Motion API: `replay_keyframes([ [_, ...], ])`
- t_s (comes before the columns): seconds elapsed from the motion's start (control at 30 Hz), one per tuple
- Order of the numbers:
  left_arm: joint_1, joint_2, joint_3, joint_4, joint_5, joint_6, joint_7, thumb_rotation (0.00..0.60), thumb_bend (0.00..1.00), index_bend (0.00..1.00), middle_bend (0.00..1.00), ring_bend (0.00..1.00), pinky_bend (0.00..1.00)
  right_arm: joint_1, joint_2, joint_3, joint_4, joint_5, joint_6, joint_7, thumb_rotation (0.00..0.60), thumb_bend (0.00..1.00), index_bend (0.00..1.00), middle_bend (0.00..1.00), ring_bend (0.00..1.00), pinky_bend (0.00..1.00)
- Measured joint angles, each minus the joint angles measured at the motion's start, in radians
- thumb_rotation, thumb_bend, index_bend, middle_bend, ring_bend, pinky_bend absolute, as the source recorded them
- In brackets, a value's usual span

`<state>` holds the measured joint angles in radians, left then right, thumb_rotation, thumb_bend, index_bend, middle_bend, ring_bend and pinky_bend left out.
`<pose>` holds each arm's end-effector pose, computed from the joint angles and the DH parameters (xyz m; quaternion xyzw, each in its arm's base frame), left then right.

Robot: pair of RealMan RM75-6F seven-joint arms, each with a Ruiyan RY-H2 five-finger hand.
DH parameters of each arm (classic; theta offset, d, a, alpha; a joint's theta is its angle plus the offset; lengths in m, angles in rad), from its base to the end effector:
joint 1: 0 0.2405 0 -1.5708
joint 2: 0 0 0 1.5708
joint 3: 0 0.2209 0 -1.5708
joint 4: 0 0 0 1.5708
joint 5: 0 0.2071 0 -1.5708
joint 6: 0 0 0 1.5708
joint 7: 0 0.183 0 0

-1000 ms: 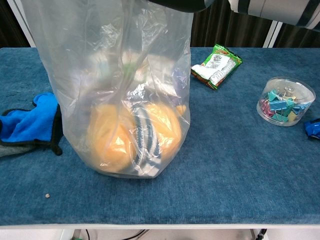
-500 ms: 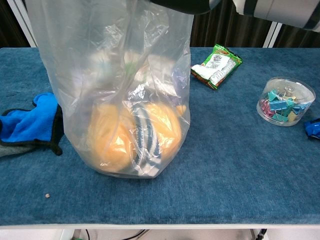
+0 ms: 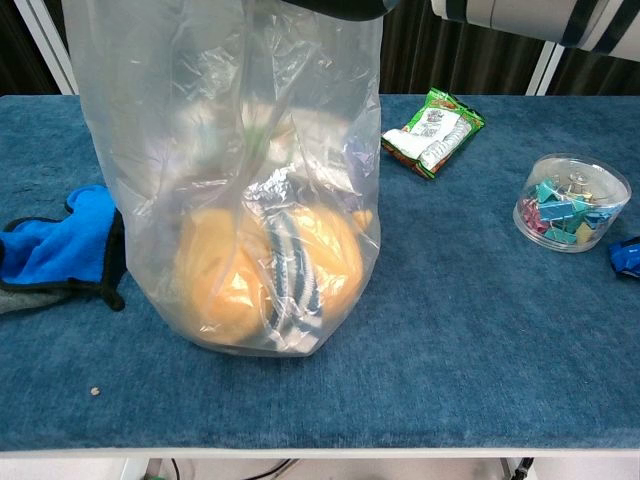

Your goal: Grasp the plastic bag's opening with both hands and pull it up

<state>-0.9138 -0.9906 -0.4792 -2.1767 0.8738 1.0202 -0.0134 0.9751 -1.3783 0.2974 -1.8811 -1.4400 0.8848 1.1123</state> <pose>0.0565 0.3314 0.1312 -0.6343 -0.4531 -0.5833 0.2284 0.0823 -0.2814 0.0137 -0.5064 0.6633 -0.5180 0.1876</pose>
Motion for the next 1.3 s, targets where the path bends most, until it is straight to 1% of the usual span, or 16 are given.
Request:
replay_keyframes([
  [0.13, -0.010, 0.015, -0.012, 0.002, -0.020, -0.002, 0.004, 0.439, 0.15, 0.20, 0.27, 0.13, 0.20, 0.002, -0.002, 0.009, 0.002, 0.010, -0.006, -0.010, 0.599, 0.42, 0.15, 0.18, 0.01, 0.06],
  [0.37, 0.009, 0.039, -0.021, 0.003, -0.035, 0.018, -0.018, 0.437, 0.15, 0.12, 0.26, 0.13, 0.20, -0.013, -0.001, 0.015, -0.012, -0.002, 0.022, -0.021, 0.600, 0.42, 0.17, 0.20, 0.03, 0.08],
  [0.47, 0.012, 0.038, -0.021, 0.005, -0.038, 0.019, -0.030, 0.435, 0.15, 0.11, 0.26, 0.13, 0.20, -0.016, 0.001, 0.011, -0.017, -0.013, 0.022, -0.016, 0.600, 0.42, 0.17, 0.20, 0.04, 0.10],
  [0.8, 0.015, 0.013, -0.015, 0.013, -0.038, 0.040, -0.040, 0.442, 0.15, 0.10, 0.26, 0.13, 0.20, -0.020, 0.007, -0.001, -0.021, -0.025, 0.006, 0.022, 0.600, 0.42, 0.17, 0.24, 0.07, 0.13],
  [1.03, 0.025, 0.020, -0.015, 0.017, -0.054, 0.028, -0.066, 0.441, 0.16, 0.10, 0.26, 0.13, 0.20, -0.029, 0.020, -0.013, -0.025, -0.054, 0.012, 0.064, 0.600, 0.42, 0.22, 0.28, 0.12, 0.17],
  [1.1, 0.028, 0.023, -0.014, 0.020, -0.051, 0.020, -0.074, 0.437, 0.17, 0.10, 0.26, 0.13, 0.20, -0.031, 0.025, -0.016, -0.026, -0.062, 0.015, 0.074, 0.600, 0.42, 0.24, 0.29, 0.13, 0.18],
  [1.2, 0.031, 0.026, -0.013, 0.022, -0.049, 0.006, -0.084, 0.439, 0.24, 0.10, 0.26, 0.13, 0.20, -0.033, 0.031, -0.021, -0.029, -0.074, 0.018, 0.083, 0.599, 0.42, 0.24, 0.31, 0.14, 0.19],
  [1.3, 0.031, 0.032, -0.013, 0.025, -0.053, -0.009, -0.095, 0.408, 0.32, 0.10, 0.26, 0.13, 0.20, -0.034, 0.036, -0.026, -0.032, -0.085, 0.024, 0.091, 0.600, 0.42, 0.25, 0.32, 0.15, 0.20],
])
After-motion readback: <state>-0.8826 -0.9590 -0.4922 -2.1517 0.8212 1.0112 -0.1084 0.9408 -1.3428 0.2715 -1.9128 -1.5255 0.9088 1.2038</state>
